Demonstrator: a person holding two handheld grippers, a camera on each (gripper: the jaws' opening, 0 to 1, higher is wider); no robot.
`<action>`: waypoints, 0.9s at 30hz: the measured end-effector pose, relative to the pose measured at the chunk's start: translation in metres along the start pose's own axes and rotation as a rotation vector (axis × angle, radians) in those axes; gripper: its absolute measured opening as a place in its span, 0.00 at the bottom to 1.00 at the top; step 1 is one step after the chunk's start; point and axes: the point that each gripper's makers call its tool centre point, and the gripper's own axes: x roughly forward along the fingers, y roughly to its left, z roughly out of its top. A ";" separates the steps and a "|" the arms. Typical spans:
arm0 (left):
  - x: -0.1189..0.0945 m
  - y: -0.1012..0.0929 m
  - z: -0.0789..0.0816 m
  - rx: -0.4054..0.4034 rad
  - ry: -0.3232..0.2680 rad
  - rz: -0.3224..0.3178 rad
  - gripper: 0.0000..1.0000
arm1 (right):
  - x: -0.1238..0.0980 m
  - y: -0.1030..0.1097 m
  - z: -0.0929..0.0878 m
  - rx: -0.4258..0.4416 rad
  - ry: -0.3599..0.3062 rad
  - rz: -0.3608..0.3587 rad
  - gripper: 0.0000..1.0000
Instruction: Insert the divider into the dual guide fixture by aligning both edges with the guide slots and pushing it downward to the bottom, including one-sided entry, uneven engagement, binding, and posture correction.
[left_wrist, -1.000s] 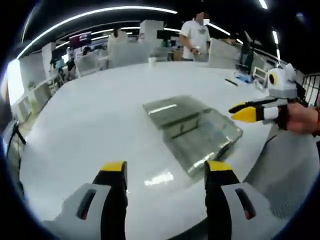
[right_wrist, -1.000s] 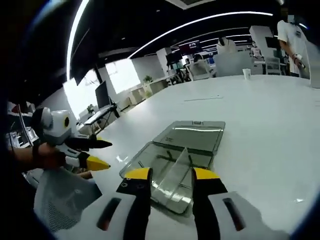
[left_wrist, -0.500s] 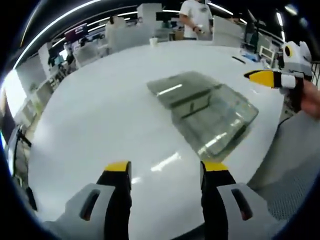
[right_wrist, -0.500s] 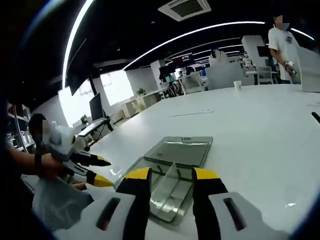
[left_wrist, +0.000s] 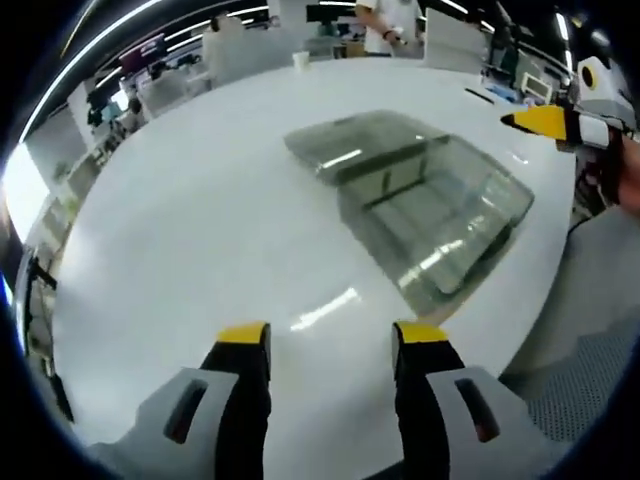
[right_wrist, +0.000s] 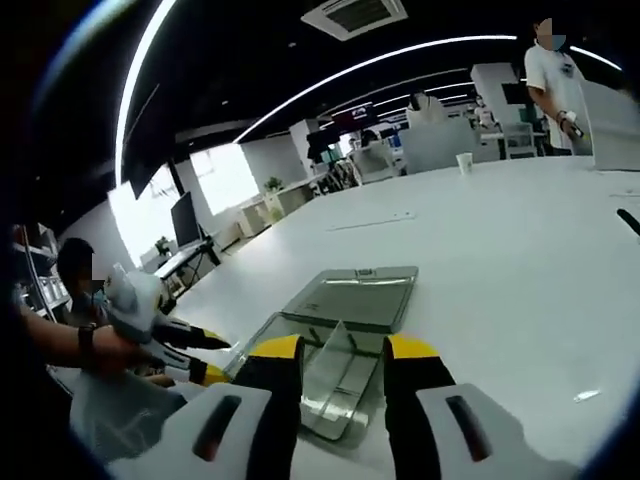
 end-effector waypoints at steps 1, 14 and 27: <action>0.001 0.000 0.000 -0.002 -0.002 -0.003 0.45 | 0.000 0.000 0.000 0.001 -0.001 -0.002 0.28; 0.008 -0.004 -0.001 -0.014 0.057 -0.014 0.34 | -0.002 -0.007 0.000 0.056 -0.006 -0.016 0.26; 0.010 -0.001 -0.006 0.065 0.252 -0.089 0.34 | -0.003 -0.009 0.000 0.105 -0.014 -0.013 0.23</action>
